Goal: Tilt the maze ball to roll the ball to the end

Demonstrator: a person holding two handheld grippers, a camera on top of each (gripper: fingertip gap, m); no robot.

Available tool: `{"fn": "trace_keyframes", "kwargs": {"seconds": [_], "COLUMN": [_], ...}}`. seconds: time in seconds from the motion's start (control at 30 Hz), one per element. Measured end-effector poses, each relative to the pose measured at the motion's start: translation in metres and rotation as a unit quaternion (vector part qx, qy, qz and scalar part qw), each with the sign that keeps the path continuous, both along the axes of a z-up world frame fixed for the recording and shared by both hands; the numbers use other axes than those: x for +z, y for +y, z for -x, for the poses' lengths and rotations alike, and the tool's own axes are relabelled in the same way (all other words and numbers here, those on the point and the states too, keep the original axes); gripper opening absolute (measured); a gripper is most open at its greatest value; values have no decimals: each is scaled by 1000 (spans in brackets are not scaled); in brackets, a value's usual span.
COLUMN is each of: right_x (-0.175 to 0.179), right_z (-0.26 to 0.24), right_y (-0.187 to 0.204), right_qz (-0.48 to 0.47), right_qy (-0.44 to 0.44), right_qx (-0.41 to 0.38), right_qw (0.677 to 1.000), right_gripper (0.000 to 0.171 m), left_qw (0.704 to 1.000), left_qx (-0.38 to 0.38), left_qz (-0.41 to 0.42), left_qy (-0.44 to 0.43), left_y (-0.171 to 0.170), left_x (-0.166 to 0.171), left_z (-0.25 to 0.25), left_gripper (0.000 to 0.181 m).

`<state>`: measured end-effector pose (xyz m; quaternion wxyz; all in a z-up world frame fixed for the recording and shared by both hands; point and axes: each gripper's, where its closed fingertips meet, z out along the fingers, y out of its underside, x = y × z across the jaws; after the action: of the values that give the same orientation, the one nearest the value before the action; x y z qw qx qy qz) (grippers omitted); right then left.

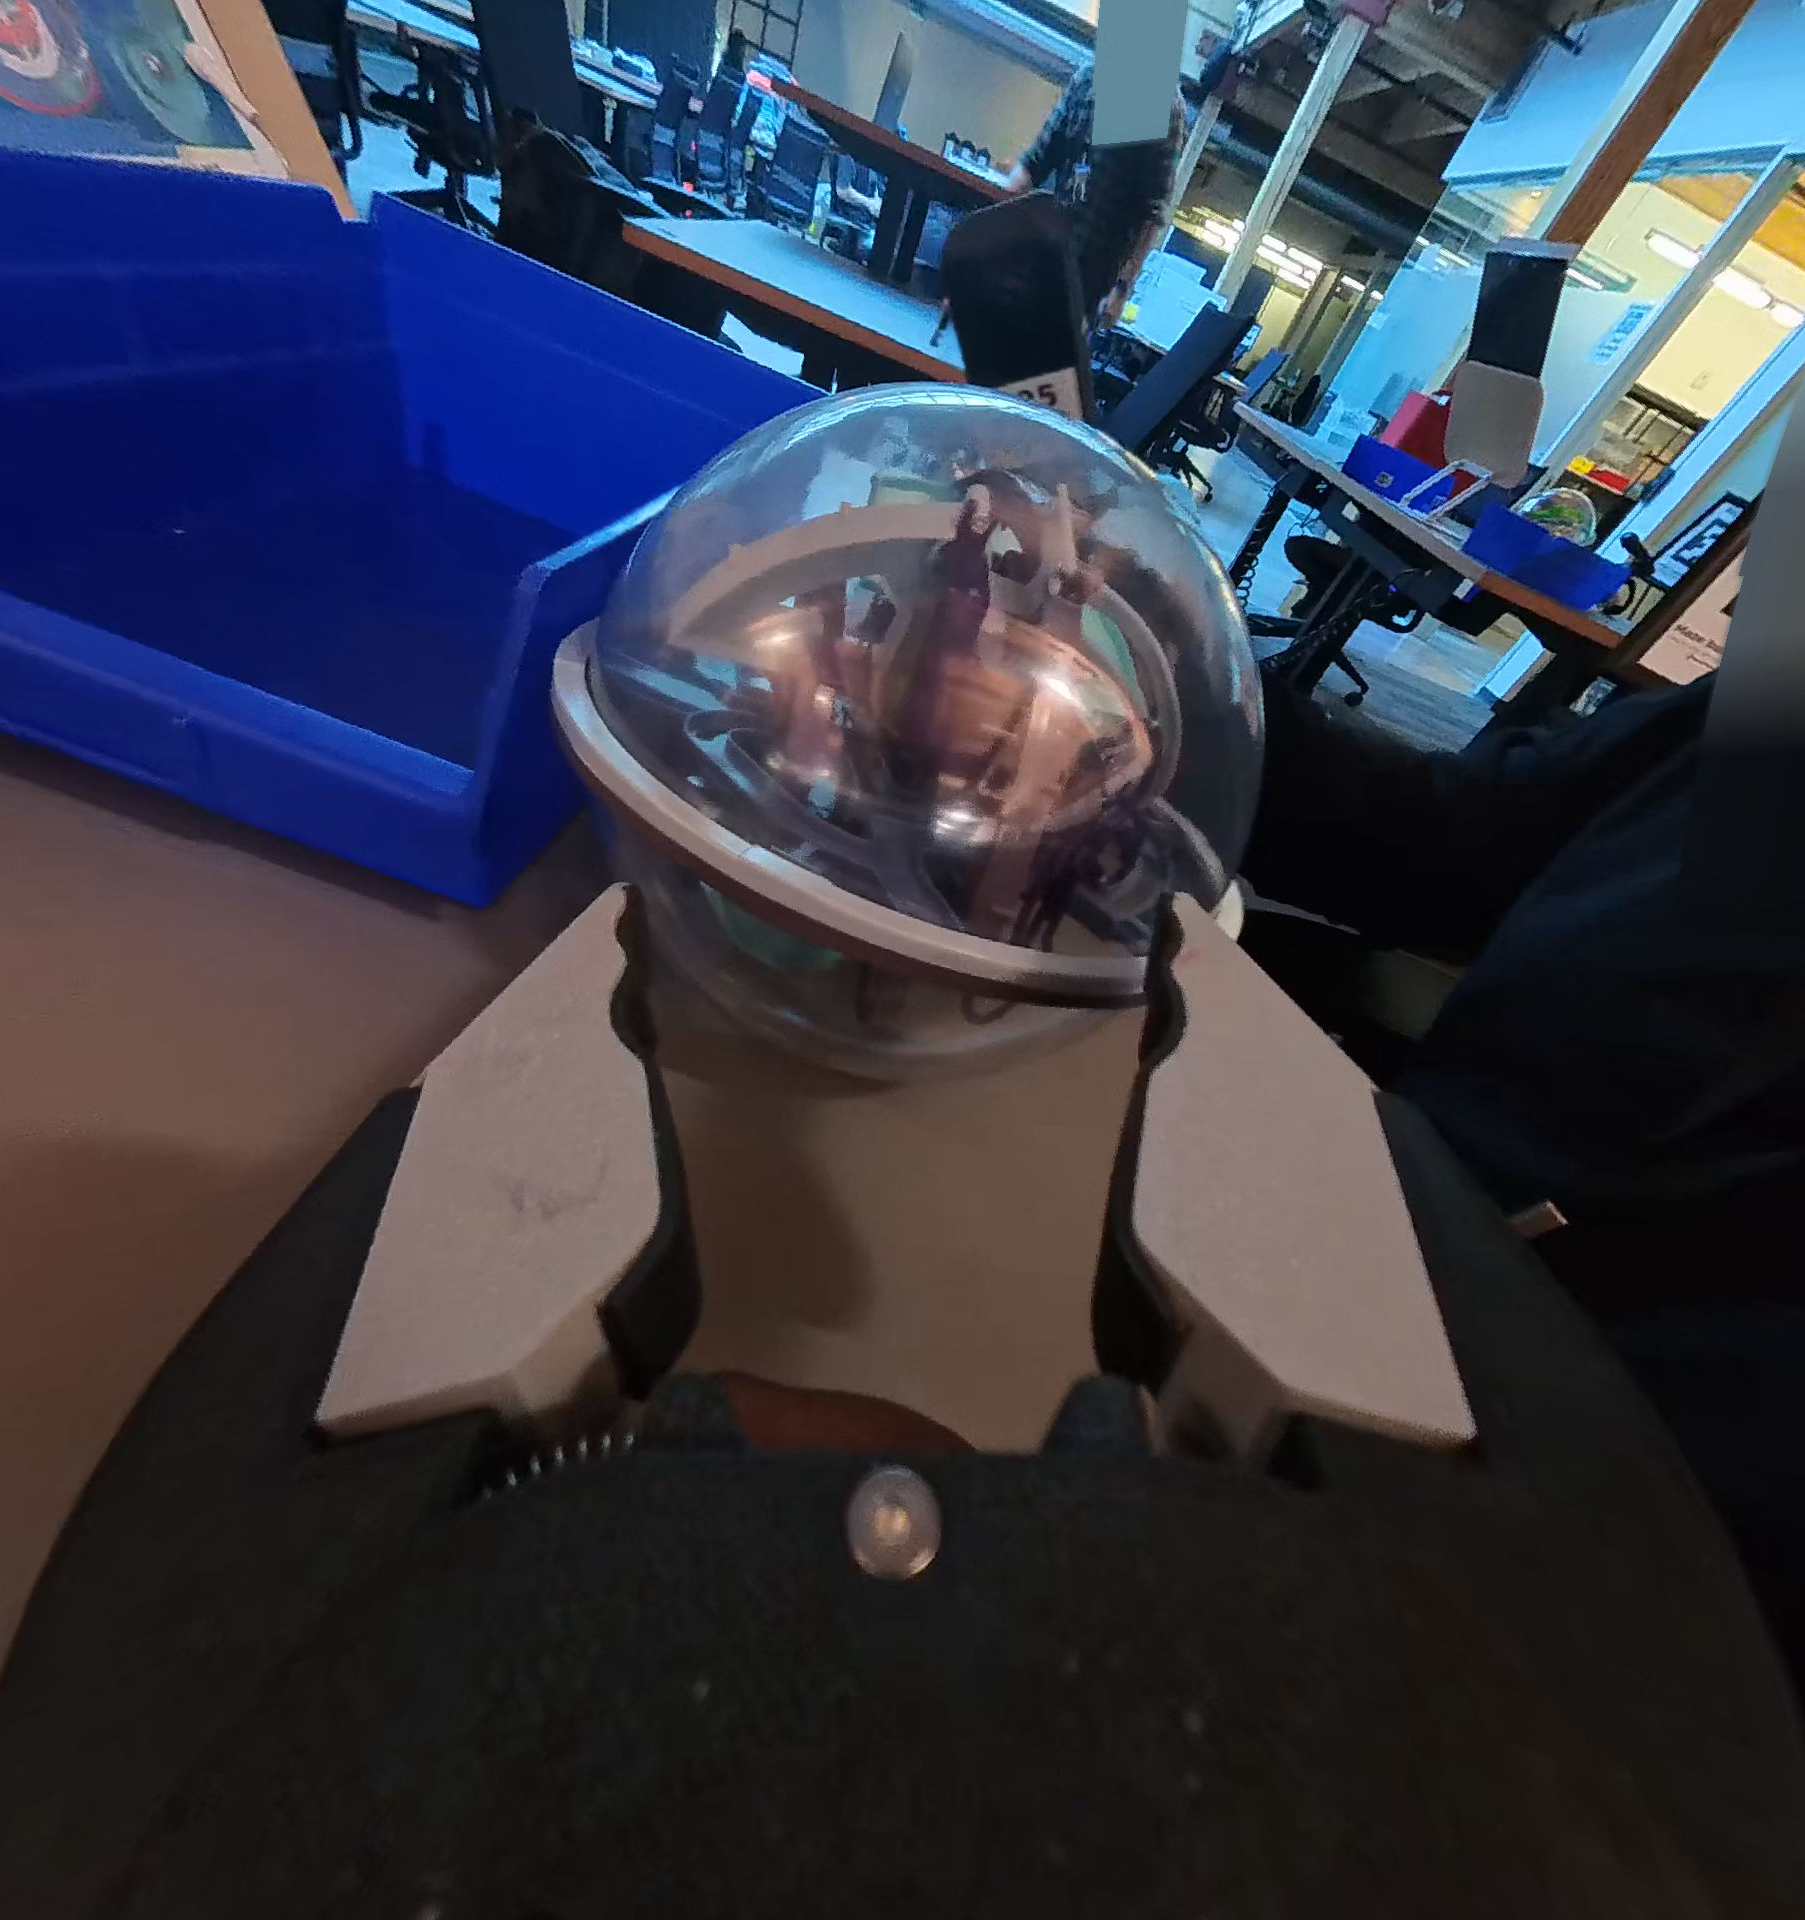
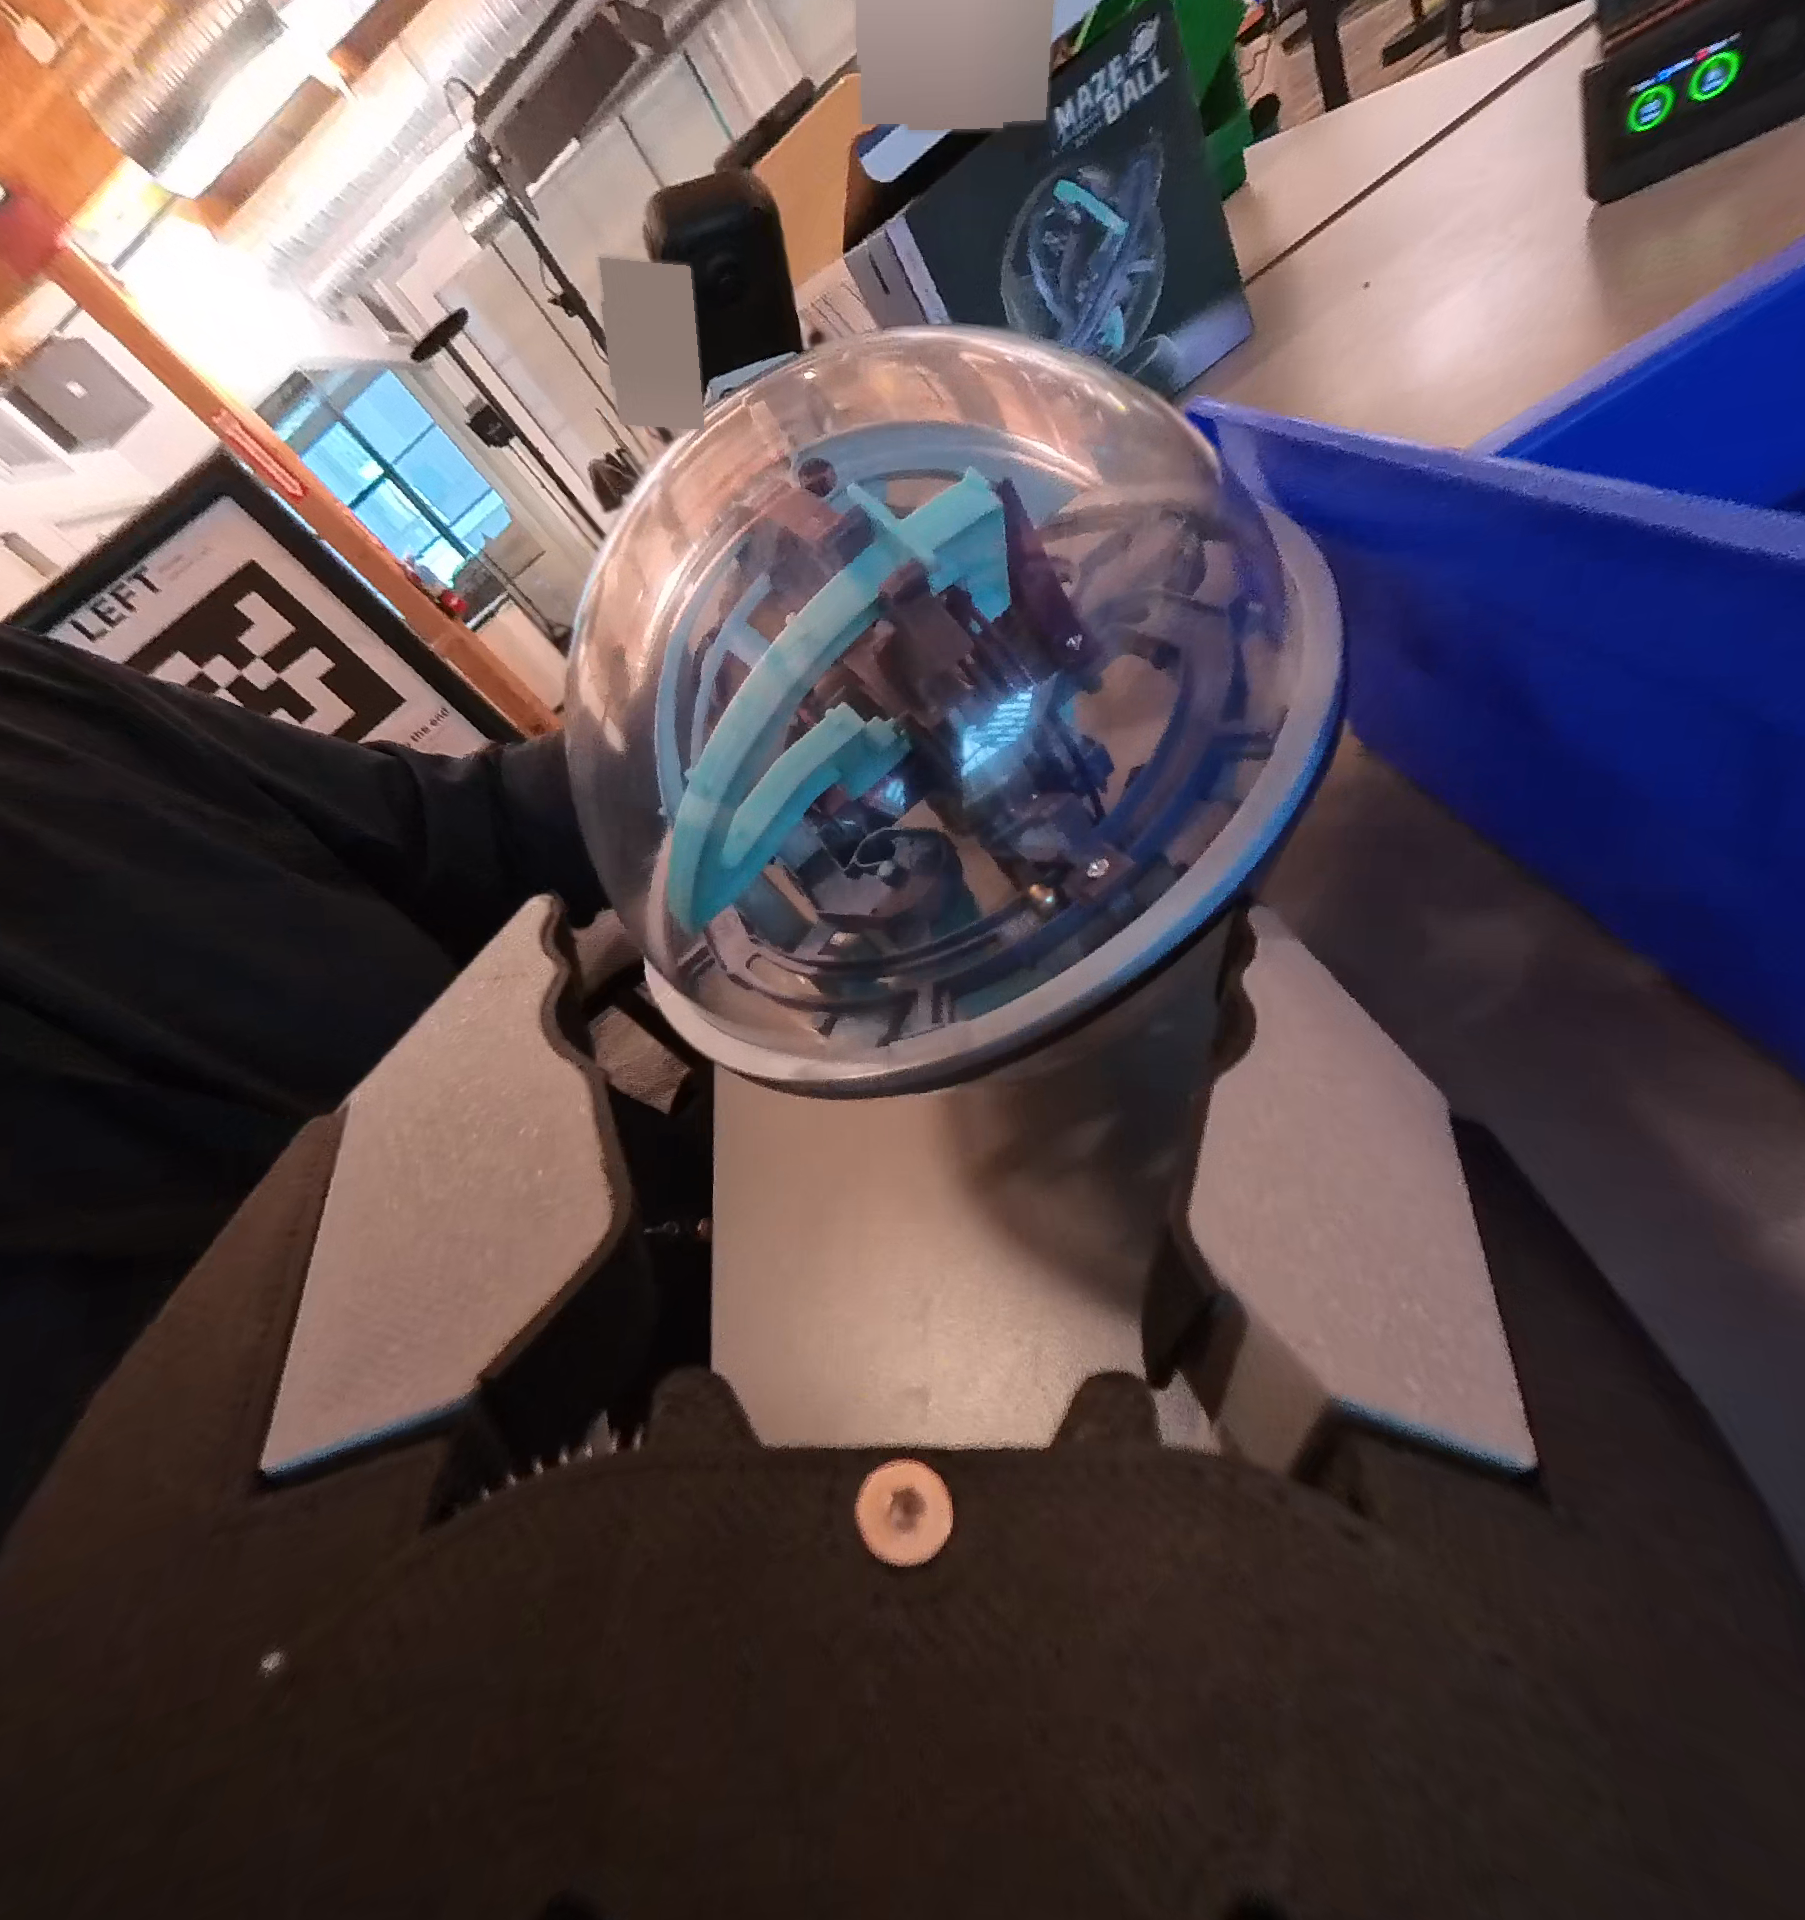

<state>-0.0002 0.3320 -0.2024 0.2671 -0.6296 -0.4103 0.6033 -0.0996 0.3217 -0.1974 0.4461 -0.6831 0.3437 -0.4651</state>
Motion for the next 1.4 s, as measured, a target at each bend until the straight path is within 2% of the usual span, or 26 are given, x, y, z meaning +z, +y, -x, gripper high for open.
{"fn": "trace_keyframes", "kwargs": {"seconds": [0.27, 0.77, 1.13, 1.27, 1.4], "right_x": [-5, -11, -7, -6, -5], "right_z": [5, 11, 19, 20, 21], "right_y": [2, -3, -2, -1, -1], "right_qz": [-43, -75, -37, -34, -33], "right_qy": [-29, -66, -46, -41, -40], "right_qx": [-33, -76, -107, -111, -112], "right_qw": [998, 992, 992, 992, 992], "right_gripper": [115, 121, 124, 123, 123], "left_qw": [1000, 1000, 1000, 1000, 996], "left_qx": [-6, -13, -16, -13, -6], "left_qz": [3, -11, -1, -26, -77], "left_qy": [-7, -10, -4, -1, 46], "left_y": [0, -1, 4, -2, -11], "left_x": [-1, 4, 7, 14, 13], "left_z": [2, 6, 11, 13, 12], "left_gripper": [92, 81, 89, 95, 100]}}
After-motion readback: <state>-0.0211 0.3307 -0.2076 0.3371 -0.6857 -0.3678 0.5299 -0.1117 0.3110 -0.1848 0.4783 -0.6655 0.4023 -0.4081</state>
